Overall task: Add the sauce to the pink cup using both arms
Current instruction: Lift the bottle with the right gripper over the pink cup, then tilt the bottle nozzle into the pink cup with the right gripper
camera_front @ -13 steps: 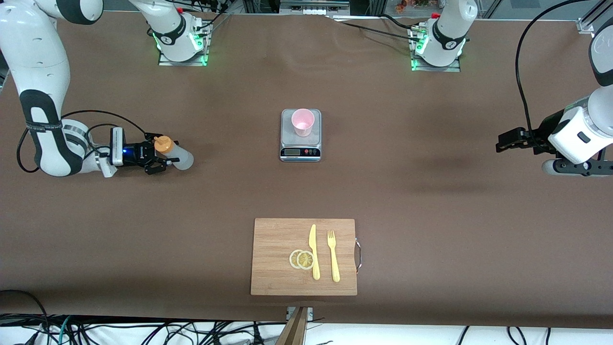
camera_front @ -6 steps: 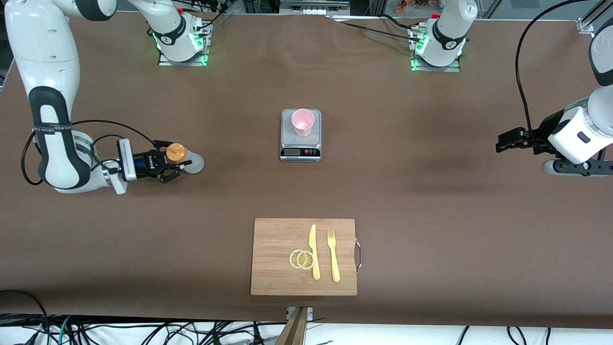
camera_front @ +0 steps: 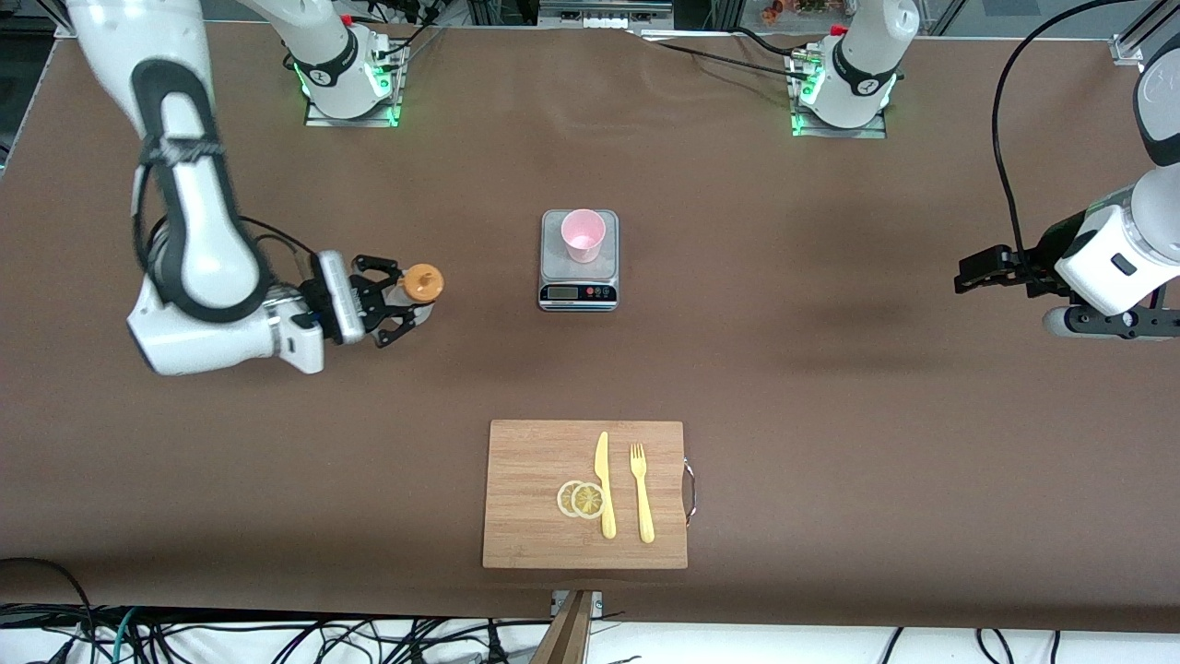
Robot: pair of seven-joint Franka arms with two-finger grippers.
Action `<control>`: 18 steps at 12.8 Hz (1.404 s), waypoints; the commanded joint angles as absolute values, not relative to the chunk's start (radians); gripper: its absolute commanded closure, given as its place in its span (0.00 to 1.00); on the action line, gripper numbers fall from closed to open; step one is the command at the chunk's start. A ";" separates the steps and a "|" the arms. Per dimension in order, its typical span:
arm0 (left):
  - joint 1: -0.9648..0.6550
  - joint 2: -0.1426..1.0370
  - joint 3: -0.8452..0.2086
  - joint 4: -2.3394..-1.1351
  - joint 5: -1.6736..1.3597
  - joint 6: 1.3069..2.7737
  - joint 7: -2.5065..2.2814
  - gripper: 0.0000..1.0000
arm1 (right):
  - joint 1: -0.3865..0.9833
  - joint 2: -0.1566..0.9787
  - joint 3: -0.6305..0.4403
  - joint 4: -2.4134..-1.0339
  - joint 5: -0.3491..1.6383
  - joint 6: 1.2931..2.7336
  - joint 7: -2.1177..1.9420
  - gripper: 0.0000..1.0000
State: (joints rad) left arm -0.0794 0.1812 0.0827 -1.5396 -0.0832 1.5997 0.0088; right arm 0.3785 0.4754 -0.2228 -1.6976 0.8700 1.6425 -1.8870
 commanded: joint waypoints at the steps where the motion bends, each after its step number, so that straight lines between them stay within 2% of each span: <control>1: -0.075 0.186 0.081 -1.525 -0.078 1.586 0.032 0.00 | 0.515 0.405 -0.235 -1.729 0.715 1.736 -1.661 0.93; 7: -0.075 0.186 0.081 -1.525 -0.078 1.586 0.032 0.00 | 0.748 0.396 -0.230 -1.727 0.344 1.845 -1.228 0.93; 12: -0.075 0.187 0.081 -1.525 -0.078 1.586 0.032 0.00 | 0.960 0.399 -0.230 -1.743 0.065 1.830 -0.844 0.92; 18: -0.075 0.187 0.081 -1.525 -0.078 1.586 0.032 0.00 | 1.074 0.405 -0.229 -1.749 -0.110 1.761 -0.671 0.91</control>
